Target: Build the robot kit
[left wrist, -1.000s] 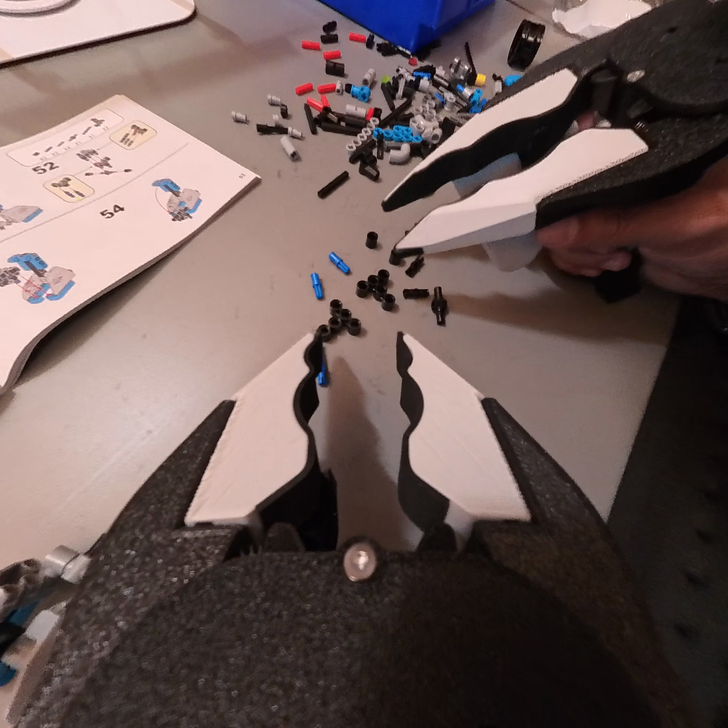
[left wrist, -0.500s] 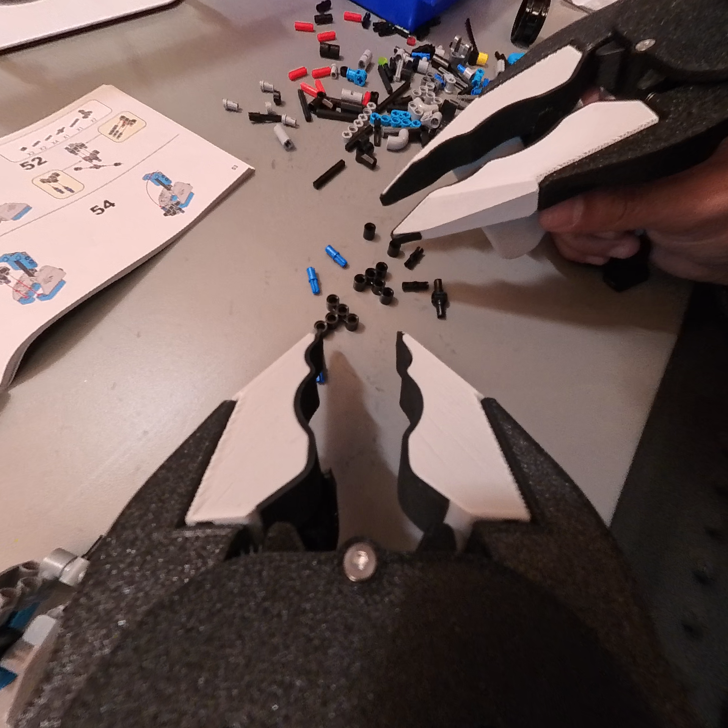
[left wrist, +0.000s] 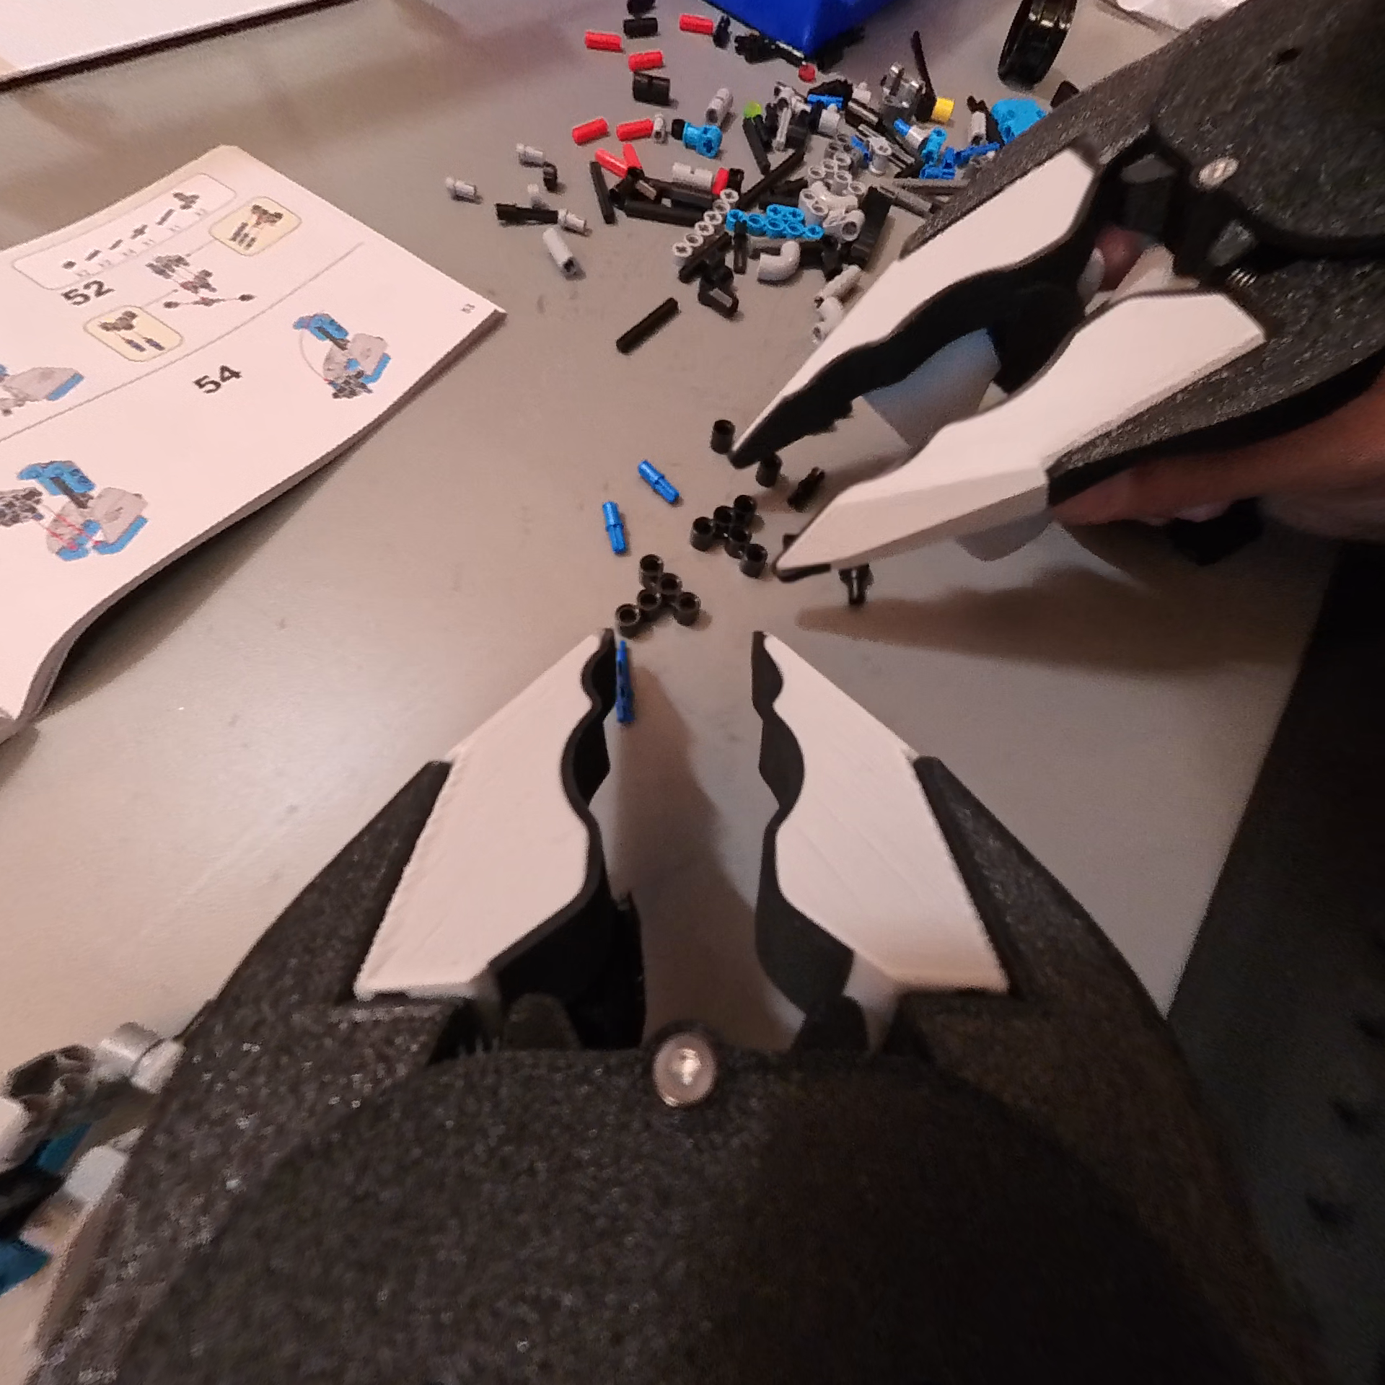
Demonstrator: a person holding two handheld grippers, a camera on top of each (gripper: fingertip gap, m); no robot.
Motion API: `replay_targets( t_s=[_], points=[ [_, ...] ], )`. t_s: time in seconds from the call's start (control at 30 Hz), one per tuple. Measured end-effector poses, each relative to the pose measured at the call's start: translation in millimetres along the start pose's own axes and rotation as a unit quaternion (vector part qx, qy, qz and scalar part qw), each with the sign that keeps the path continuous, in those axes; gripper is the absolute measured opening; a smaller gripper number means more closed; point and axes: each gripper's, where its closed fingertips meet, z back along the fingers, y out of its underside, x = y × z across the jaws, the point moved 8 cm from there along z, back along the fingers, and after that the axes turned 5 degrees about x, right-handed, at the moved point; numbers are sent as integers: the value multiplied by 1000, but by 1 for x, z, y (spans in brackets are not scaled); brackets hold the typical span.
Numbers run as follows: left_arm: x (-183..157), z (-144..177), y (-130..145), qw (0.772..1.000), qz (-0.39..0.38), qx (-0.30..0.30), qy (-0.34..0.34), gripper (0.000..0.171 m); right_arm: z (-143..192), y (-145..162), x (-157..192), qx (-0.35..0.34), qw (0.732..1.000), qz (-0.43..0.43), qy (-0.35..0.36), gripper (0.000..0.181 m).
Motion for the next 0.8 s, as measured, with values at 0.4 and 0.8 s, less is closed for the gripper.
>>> replay_targets(
  t_s=[0.4,0.8],
  points=[
    [-1,13,-1,1000,-13,-12,-24,34,-12,4,7,63,997,42,8,16],
    [-11,32,-1,995,-60,-66,-45,29,3,-16,46,-21,941,299,158,7]
  ],
)
